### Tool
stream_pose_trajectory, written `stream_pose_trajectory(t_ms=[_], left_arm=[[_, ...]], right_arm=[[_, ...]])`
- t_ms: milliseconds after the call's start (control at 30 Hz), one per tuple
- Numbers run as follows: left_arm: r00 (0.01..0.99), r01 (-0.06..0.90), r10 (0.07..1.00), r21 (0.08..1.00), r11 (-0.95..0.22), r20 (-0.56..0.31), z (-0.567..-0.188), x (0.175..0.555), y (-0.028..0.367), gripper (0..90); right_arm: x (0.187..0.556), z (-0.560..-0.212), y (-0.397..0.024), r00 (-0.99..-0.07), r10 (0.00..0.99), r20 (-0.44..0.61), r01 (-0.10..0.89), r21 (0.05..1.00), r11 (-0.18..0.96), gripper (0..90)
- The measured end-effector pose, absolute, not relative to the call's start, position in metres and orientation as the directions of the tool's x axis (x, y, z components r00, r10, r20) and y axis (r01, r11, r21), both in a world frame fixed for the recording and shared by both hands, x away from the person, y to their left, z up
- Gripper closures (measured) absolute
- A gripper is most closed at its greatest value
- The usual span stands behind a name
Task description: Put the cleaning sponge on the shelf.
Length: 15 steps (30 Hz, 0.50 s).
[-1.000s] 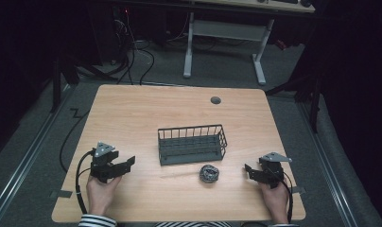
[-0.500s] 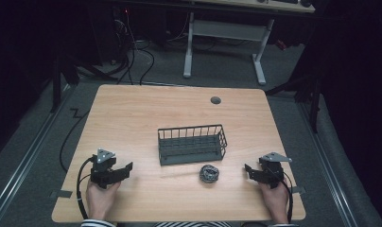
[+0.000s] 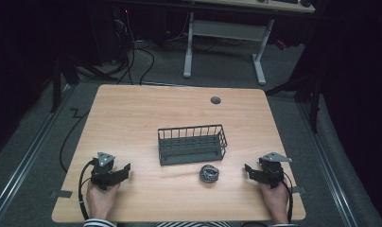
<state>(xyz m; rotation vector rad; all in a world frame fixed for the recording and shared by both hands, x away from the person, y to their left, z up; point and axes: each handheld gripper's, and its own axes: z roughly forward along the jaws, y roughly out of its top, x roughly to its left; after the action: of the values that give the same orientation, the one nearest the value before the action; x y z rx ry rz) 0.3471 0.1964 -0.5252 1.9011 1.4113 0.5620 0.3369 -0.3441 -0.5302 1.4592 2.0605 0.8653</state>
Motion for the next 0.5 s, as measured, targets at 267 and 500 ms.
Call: stream_pose_trajectory(t_ms=[267,500], left_arm=[[0.304,0.650,0.952,0.738,-0.180,-0.036,-0.5299,0.3512,0.1960,32.3],[0.292,0.657,0.956,0.731,-0.186,-0.020,-0.5332,0.3544,0.1963,32.3]], right_arm=[[0.3370,-0.5303,-0.3441,-0.325,0.945,-0.015,0.651,0.722,0.235,30.1],[0.3374,-0.5303,-0.3441,-0.324,0.946,-0.016,0.650,0.723,0.235,30.7]])
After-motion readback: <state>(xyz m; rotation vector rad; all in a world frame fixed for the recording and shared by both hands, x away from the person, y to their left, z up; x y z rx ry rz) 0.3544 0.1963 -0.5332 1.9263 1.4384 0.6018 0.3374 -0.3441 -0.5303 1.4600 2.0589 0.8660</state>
